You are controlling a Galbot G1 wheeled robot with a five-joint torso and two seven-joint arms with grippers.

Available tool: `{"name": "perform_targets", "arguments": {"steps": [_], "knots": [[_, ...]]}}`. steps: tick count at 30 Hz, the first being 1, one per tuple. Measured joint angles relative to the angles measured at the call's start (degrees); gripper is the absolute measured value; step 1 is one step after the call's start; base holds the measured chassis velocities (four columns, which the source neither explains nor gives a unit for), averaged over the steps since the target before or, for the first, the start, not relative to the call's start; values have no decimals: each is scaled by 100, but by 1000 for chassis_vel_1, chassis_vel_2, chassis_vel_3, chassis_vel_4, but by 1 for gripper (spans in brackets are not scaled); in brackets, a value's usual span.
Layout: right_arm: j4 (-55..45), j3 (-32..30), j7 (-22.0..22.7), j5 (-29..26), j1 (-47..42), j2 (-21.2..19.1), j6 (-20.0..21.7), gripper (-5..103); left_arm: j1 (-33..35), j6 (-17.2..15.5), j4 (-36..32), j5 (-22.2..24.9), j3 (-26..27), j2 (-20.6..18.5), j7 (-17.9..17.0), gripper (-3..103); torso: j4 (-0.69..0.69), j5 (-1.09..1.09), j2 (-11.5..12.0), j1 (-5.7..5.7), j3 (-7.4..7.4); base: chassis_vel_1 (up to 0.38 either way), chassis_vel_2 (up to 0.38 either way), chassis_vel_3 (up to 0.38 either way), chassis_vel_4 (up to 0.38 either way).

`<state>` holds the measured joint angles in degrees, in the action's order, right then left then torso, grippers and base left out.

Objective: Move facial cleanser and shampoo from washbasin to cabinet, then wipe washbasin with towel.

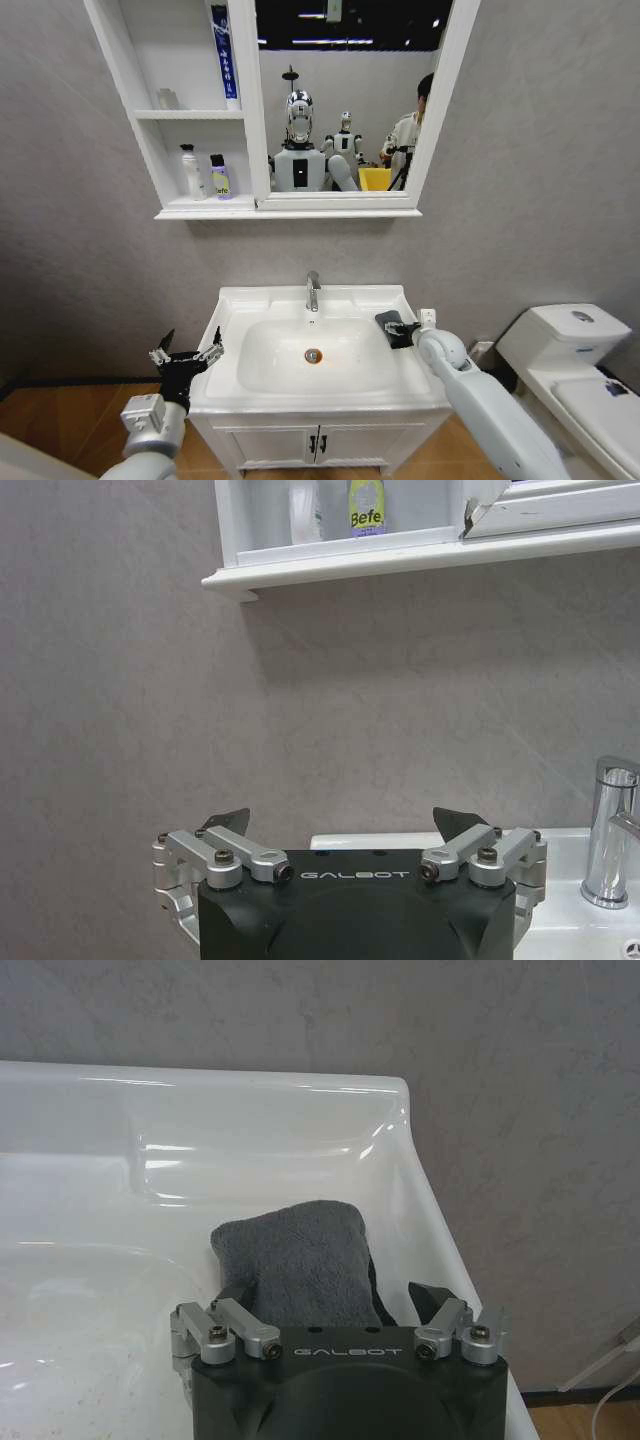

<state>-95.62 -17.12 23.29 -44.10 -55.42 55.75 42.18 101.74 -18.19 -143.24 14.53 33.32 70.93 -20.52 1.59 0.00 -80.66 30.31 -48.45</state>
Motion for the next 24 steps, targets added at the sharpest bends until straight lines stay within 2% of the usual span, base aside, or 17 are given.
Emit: {"name": "perform_targets", "arguments": {"steps": [2,6,8,9,13,18,20,21,24], "knots": [[28,46,-25,41,28,21,-3,78,0,0,0,0,0,0,0,100,0,0,0,0,0,0,0,0,0],[46,83,-23,54,52,48,-3,77,0,0,0,0,0,0,0,100,0,0,0,0,0,0,0,0,0],[48,112,-20,56,62,68,-4,68,0,0,0,0,0,0,0,100,0,0,0,0,0,0,0,0,0],[48,112,-20,56,62,68,-4,68,0,0,0,0,0,0,0,100,0,0,0,0,0,0,0,0,0],[36,140,-12,68,63,76,-6,45,0,0,0,0,0,0,0,100,0,0,0,0,0,0,0,0,0],[31,142,3,69,59,80,-6,35,0,0,0,0,0,0,0,100,0,-1,0,0,0,0,0,0,0],[32,143,0,102,51,84,-9,24,0,0,0,0,0,0,0,100,0,-1,0,0,0,0,0,0,0],[32,143,0,102,51,84,-9,24,0,0,0,0,0,0,0,100,0,-1,0,0,0,0,0,0,0],[26,142,-20,179,27,89,-35,8,0,0,0,0,0,0,0,100,0,-1,0,0,0,0,0,0,0]]}}
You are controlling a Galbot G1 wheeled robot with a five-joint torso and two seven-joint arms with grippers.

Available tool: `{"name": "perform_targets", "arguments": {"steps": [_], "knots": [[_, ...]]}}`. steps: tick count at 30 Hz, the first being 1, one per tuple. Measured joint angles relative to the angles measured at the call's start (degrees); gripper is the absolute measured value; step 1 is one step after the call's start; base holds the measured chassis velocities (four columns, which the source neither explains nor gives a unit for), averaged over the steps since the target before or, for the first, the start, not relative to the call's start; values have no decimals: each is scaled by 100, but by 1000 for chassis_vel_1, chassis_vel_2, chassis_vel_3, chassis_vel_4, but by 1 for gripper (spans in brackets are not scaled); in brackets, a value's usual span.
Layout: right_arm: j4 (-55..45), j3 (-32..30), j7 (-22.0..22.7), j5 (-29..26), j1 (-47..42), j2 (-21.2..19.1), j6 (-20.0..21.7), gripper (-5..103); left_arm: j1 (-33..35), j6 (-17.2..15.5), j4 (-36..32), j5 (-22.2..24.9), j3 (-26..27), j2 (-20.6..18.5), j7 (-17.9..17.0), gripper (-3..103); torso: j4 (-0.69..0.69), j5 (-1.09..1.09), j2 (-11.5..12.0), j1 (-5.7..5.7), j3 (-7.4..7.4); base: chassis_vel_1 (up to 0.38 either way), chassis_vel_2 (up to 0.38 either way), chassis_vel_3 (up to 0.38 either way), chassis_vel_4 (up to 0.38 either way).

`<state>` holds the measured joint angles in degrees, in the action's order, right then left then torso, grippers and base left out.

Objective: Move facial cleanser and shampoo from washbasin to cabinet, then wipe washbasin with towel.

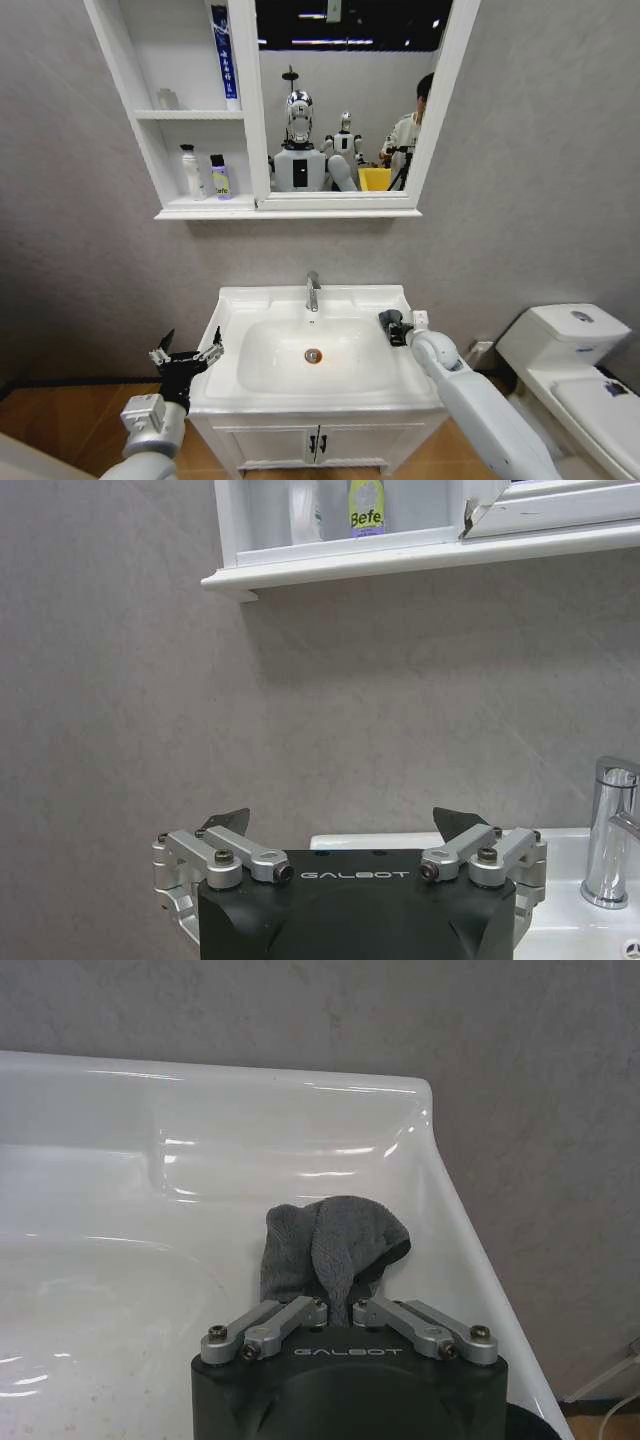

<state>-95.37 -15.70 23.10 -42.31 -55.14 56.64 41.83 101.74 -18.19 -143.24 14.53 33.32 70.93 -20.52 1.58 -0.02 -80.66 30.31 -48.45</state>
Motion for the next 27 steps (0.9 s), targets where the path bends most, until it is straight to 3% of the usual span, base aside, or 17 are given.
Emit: {"name": "perform_targets", "arguments": {"steps": [10,19,27], "knots": [[-406,-127,-23,234,-183,-2,-275,4,0,0,0,0,0,0,0,100,0,0,0,1,0,0,0,0,0],[-1170,417,727,-26,-291,247,-225,4,0,0,0,0,0,0,0,100,0,1,0,0,0,0,0,0,0],[-1050,819,973,-99,-290,581,-119,4,0,0,0,0,0,-1,0,100,0,1,0,0,0,0,0,0,0]]}}
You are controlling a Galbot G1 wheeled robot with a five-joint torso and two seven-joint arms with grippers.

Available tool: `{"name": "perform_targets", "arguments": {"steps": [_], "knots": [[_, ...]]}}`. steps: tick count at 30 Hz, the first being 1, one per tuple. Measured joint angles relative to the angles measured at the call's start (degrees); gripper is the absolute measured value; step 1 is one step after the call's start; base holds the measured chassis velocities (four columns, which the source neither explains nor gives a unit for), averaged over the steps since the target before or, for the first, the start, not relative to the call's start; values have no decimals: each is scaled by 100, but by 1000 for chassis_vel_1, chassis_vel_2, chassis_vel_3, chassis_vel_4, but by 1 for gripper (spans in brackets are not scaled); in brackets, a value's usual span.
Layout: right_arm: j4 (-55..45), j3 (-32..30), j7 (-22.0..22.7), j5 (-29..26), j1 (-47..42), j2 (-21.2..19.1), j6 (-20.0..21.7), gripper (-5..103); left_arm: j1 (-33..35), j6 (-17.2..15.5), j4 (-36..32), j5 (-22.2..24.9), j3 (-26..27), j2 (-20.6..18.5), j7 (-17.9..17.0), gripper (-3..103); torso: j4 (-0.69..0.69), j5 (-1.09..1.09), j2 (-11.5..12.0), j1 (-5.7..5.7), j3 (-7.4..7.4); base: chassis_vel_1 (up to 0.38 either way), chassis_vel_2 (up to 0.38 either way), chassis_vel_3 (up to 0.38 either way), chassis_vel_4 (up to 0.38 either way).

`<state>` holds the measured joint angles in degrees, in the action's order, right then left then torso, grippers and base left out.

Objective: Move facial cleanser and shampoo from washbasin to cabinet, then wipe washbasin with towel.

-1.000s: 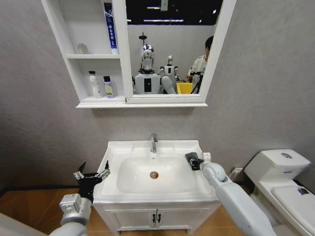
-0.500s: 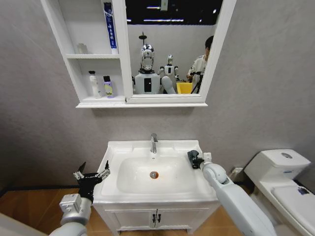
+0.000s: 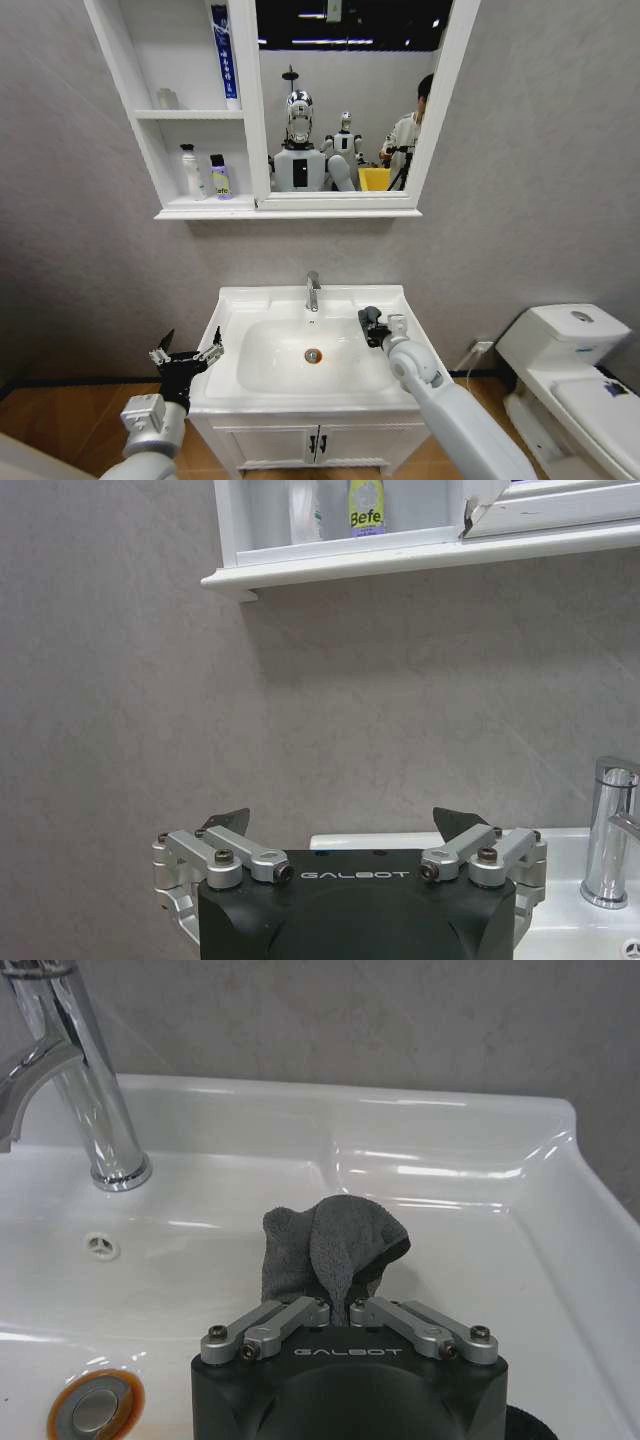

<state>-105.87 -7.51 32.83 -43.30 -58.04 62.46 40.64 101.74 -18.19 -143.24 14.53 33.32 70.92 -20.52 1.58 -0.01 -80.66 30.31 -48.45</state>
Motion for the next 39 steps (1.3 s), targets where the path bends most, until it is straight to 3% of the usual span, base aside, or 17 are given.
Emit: {"name": "perform_targets", "arguments": {"steps": [23,39], "knots": [[1008,169,-217,358,-41,483,-105,4,0,0,0,0,0,0,0,100,0,0,0,0,0,0,0,0,0],[958,-108,-349,462,-286,283,-194,4,0,0,0,0,0,0,0,100,0,-1,-1,-1,1,0,0,0,0]]}}
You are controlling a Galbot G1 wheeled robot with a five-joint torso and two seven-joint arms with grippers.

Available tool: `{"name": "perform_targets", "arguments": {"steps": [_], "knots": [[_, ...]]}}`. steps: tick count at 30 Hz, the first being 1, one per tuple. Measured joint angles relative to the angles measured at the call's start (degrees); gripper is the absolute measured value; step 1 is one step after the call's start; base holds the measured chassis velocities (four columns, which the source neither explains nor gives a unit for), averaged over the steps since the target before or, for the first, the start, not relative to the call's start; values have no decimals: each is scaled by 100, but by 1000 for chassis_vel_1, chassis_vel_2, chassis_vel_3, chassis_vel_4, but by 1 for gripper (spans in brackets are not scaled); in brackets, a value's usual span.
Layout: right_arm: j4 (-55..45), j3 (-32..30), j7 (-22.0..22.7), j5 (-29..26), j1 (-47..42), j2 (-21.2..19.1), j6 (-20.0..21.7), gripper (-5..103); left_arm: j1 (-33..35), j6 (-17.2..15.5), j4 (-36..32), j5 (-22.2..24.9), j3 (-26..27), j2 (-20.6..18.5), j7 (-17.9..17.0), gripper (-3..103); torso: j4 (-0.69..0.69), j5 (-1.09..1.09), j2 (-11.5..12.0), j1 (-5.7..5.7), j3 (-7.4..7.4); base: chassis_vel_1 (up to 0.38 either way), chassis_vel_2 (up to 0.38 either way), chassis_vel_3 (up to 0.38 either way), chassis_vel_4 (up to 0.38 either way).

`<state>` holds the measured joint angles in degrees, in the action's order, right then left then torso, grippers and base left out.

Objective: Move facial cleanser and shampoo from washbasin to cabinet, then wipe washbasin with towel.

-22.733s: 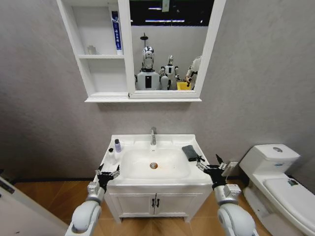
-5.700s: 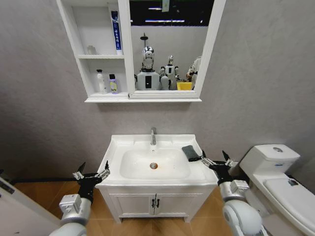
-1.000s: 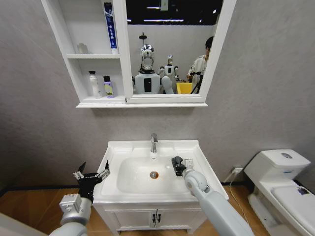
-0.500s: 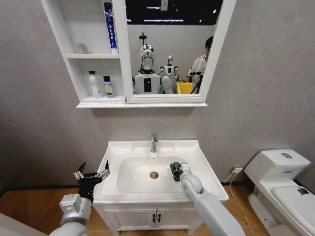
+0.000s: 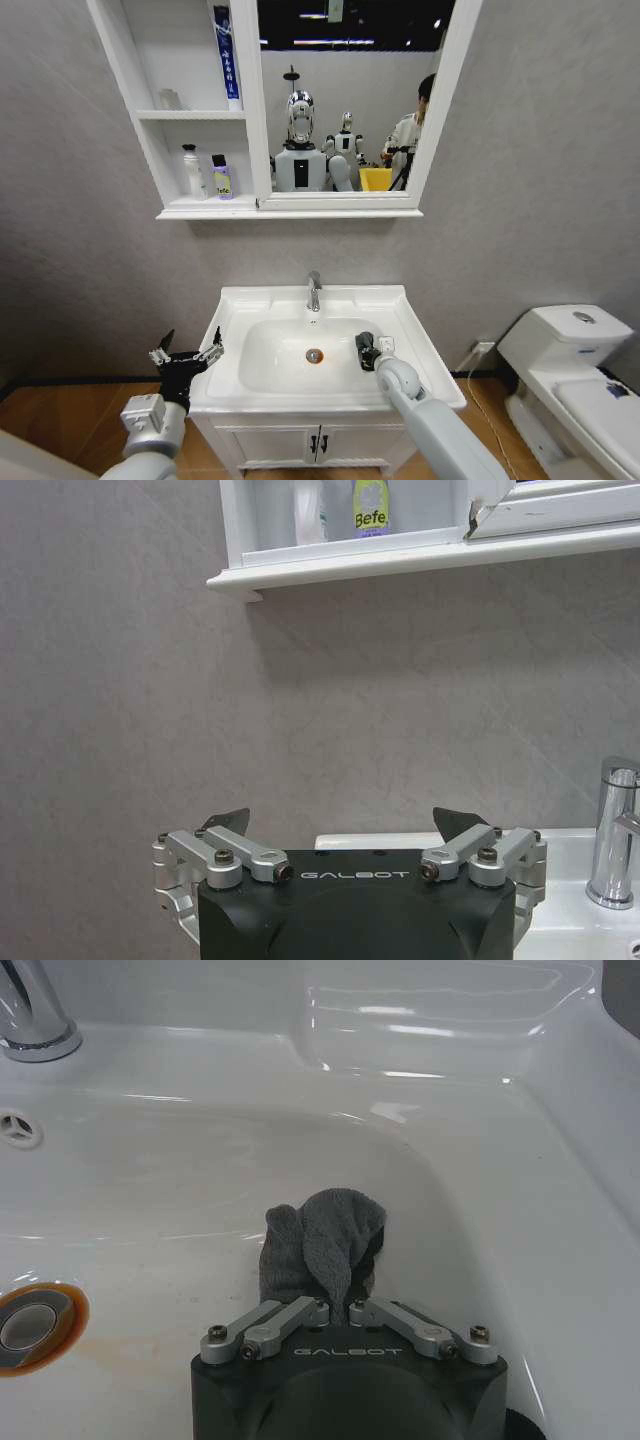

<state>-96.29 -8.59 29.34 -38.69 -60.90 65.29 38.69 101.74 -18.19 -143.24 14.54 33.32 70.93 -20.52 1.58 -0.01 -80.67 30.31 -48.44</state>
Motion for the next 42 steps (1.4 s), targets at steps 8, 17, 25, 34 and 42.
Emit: {"name": "perform_targets", "arguments": {"steps": [8,17,25,34,42], "knots": [[240,155,-41,137,102,239,-73,4,0,0,0,0,0,0,0,100,2,1,0,0,0,0,0,0,0],[545,322,-118,206,288,341,-134,4,0,0,0,0,0,0,0,100,0,1,0,0,0,0,0,0,0],[788,532,-201,212,450,492,-189,4,0,0,0,0,0,0,0,100,1,1,1,0,-1,0,0,0,0],[1079,642,-452,298,615,656,-336,4,0,0,0,0,0,0,0,100,1,1,1,1,-1,0,0,0,0],[1357,768,-658,522,761,912,-437,4,0,0,0,0,0,0,0,100,1,0,1,1,-1,0,0,0,0]]}}
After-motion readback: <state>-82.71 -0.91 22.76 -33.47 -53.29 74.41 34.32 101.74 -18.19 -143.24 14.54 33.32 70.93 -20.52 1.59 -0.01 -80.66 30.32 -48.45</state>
